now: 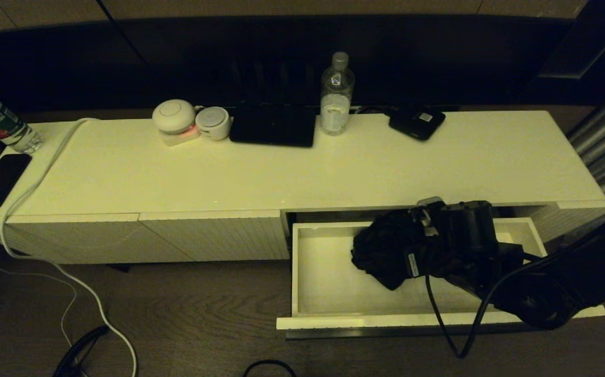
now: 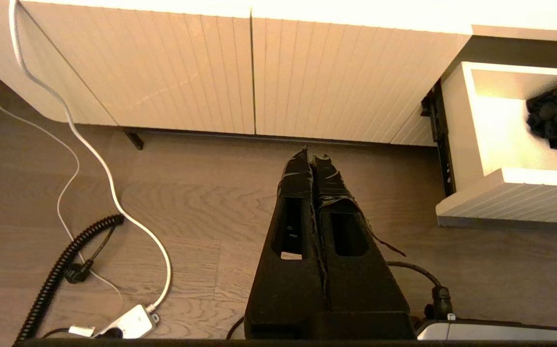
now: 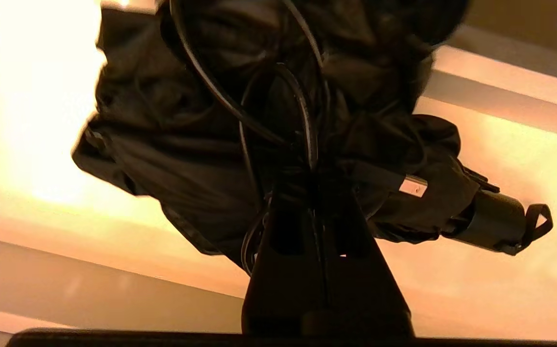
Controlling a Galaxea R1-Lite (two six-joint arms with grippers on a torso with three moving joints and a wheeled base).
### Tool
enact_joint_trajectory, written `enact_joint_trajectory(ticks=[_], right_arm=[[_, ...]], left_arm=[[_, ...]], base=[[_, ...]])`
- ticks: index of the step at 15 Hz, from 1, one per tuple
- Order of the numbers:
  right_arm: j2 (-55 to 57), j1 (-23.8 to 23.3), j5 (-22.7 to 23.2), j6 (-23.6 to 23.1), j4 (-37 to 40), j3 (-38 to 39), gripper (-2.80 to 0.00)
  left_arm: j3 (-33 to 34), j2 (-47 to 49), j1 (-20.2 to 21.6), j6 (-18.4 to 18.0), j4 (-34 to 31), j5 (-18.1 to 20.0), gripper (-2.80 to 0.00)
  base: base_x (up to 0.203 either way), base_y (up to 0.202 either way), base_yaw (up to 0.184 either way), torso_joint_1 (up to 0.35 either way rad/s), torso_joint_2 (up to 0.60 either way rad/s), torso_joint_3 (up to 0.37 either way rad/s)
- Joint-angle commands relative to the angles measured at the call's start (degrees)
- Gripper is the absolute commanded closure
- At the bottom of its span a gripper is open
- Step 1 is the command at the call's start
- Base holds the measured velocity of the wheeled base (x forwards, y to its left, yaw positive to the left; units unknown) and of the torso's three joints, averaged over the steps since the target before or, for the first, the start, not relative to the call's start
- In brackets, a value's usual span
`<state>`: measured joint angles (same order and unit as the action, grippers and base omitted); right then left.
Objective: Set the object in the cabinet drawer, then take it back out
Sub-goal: Put the data cable in the drawer
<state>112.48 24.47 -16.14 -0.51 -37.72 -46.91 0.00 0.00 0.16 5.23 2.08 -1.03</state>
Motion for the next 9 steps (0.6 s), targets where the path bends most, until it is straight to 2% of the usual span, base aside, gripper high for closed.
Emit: enact_joint_trajectory(ticks=[1,5,6,9], right_arm=[[2.3,0.05,-0.2,-1.82,-2.94,0.74,0.0],[3.01,-0.38,-0.3,-1.95,-5.52,0.42,0.0],[3.01,-0.65,-0.38,-1.95,-5.61,0.18,-2.8],[2.92,-0.88,-0.82,-1.95,-5.61,-0.02,-2.8]], left_arm=[[0.0,-0.09,0.02,0.04,0.02,-0.02,0.0],[0.0,-0.09,0.02,0.04,0.02,-0.02,0.0],[0.0,-0.09,0.01,0.04,0.02,-0.02,0.0],[0.0,-0.09,0.02,0.04,0.02,-0.02,0.0]], base=[[0.0,0.0,0.0,0.0,0.0,0.0],[0.0,0.0,0.0,0.0,0.0,0.0],[0.0,0.0,0.0,0.0,0.0,0.0],[0.0,0.0,0.0,0.0,0.0,0.0]])
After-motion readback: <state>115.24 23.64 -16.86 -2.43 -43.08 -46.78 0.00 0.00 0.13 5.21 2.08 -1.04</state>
